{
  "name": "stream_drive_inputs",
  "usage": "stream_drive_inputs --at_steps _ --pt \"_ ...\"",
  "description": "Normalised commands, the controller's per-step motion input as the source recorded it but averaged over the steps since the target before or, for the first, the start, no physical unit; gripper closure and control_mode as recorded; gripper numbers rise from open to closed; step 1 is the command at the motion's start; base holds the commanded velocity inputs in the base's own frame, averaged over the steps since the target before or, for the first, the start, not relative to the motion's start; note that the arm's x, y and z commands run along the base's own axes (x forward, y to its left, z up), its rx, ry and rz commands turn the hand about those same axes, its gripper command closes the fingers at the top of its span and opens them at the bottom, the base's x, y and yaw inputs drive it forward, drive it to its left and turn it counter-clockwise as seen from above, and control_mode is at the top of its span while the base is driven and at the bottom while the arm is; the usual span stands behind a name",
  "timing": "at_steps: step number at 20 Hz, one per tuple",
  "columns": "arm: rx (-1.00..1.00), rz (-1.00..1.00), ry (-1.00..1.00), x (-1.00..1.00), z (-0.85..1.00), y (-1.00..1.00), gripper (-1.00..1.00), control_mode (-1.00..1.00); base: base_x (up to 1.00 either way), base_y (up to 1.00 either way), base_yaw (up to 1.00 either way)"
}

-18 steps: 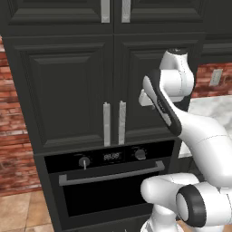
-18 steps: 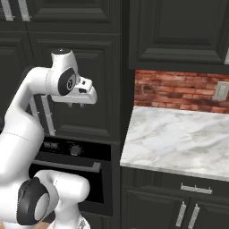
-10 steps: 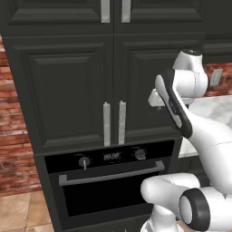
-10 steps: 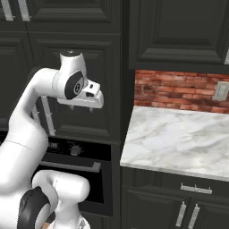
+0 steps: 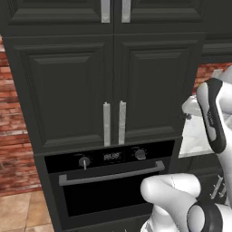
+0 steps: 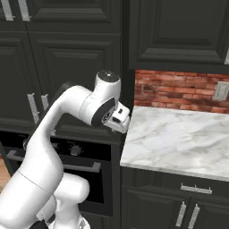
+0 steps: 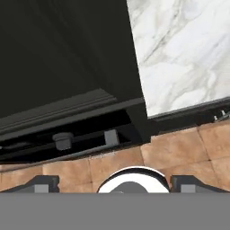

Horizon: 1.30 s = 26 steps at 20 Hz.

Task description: Take the pizza cutter from the drawer on the right and place it on the dining counter for cutting.

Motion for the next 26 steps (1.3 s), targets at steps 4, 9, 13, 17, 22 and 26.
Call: stream_drive_inputs --at_steps 4,9,13,17,22,26 --pt "0.21 -0.27 0.0 -0.6 -0.25 -1.0 -1.0 -1.0 0.0 0.0 0.0" --pt "0.19 -0.26 -0.02 -0.57 -0.29 -0.99 -1.0 -1.0 0.0 0.0 0.0" --pt "0.15 -0.19 -0.06 -0.58 -0.26 -0.93 -1.0 -1.0 0.0 0.0 0.0" --pt "0.17 -0.2 -0.08 -0.51 -0.24 -0.84 -1.0 -1.0 0.0 0.0 0.0" --pt "0.22 -0.24 -0.07 -0.13 -0.21 -0.75 -1.0 -1.0 0.0 0.0 0.0" --pt "0.23 -0.25 -0.06 0.0 -0.23 -0.64 -1.0 -1.0 0.0 0.0 0.0"
